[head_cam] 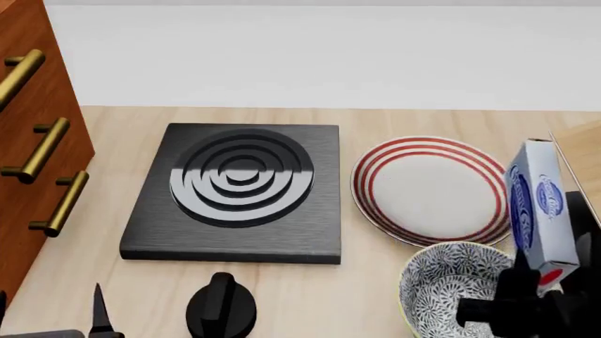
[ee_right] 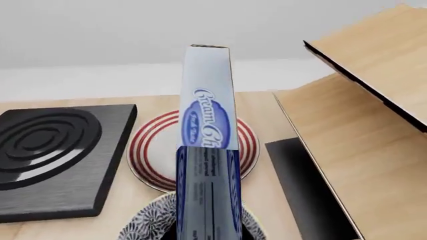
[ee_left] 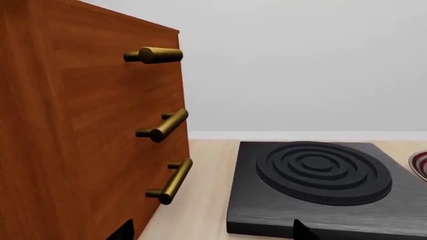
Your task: Pick up the cream cheese and put it in the bowl.
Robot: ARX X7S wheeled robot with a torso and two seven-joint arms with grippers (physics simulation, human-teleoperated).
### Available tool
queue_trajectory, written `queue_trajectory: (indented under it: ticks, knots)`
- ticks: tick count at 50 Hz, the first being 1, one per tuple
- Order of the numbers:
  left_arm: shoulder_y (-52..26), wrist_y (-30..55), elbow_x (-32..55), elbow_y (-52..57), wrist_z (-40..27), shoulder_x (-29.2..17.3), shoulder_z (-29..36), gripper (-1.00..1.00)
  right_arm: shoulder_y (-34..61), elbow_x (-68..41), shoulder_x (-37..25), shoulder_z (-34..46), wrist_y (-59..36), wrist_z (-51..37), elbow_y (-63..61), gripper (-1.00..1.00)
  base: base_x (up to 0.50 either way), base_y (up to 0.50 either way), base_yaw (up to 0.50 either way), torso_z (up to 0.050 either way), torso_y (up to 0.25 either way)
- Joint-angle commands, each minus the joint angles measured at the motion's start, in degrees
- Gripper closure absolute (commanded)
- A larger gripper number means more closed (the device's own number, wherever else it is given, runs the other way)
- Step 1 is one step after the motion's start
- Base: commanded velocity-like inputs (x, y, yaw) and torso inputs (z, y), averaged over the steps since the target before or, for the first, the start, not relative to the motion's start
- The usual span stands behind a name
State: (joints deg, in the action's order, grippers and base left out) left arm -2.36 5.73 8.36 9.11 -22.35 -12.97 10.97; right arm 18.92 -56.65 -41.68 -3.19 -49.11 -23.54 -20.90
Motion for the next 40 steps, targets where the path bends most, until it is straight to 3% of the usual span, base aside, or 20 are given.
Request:
queue_trajectory:
  ticks: [1,7,19,40]
  knots:
    - [0.45,-1.18,0.93,0.09,1.46,-0.32,0.17,-1.0,3.96,5.47,1.79,3.45,0.31,2.17,6.85,1.0,0.0,0.0,0.0,0.0,0.0]
    - [0.37,-1.66,0.95,-0.61,1.39,-0.41,0.34,-1.0,5.24,6.2,1.79,7.03,-1.95,3.09,8.13,1.0,0.0,0.0,0.0,0.0,0.0]
    - [0.32,-1.8,1.36,-0.83,1.16,-0.66,0.5,-1.0,4.87,2.7,0.72,5.9,-6.33,0.54,5.15,1.0,0.0,0.0,0.0,0.0,0.001]
    - [0.31,-1.58,1.5,-0.44,0.47,-1.11,1.09,-1.0,6.3,5.66,2.3,10.5,-4.81,4.14,10.81,1.0,0.0,0.0,0.0,0.0,0.0]
